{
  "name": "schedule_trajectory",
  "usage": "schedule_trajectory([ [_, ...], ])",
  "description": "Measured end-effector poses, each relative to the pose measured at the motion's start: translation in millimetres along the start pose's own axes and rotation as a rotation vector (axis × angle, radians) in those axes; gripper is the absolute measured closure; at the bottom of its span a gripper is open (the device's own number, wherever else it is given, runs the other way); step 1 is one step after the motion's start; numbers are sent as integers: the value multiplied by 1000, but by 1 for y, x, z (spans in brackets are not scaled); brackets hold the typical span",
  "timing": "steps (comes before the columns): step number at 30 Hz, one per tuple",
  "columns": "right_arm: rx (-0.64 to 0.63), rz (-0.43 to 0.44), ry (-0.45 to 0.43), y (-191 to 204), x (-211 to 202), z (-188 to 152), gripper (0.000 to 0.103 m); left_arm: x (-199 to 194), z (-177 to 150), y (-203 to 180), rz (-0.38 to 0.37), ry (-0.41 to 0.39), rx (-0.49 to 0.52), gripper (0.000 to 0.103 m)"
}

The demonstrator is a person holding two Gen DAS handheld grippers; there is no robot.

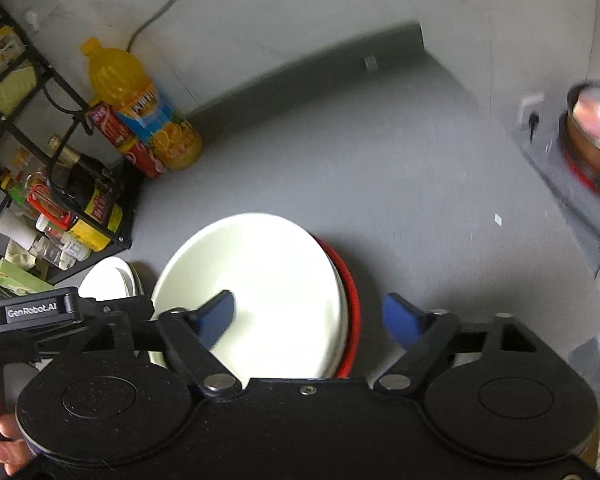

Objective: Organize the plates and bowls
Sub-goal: 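Move both tools to the red bowl stack and close them on its rim, then lift the red bowl stack with both tools and carry it over the plates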

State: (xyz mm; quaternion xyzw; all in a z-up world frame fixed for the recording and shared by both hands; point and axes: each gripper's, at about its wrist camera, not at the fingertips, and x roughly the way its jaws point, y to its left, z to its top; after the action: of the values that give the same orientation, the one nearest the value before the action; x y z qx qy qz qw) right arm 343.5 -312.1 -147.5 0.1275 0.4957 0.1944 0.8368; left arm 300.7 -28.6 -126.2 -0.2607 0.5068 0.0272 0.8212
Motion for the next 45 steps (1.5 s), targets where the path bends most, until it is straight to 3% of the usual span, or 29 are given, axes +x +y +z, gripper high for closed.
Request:
schedule_trajectory([
  [5,48,34,74,-16,18,-6,46,20,-11,0,24,33,-68,29],
  [10,84,53,138,-24,36,-10,53,39,-19,4,20,81,-135,55],
  [12,94,62,157,-25,42,-11,54,46,-20,6,22,97,-151,61],
  [16,92,65,188,-25,53,-11,56,55,-22,8,24,94,-176,63],
  [21,84,47,213,-26,63,-10,68,67,-23,9,18,118,-206,66],
  [24,84,51,219,-28,64,-8,69,75,-22,11,9,161,-221,70],
  [33,65,80,183,-21,60,-4,70,76,-22,19,-17,165,-234,71],
  [45,47,98,139,14,57,5,70,48,-2,35,-37,115,-197,71],
])
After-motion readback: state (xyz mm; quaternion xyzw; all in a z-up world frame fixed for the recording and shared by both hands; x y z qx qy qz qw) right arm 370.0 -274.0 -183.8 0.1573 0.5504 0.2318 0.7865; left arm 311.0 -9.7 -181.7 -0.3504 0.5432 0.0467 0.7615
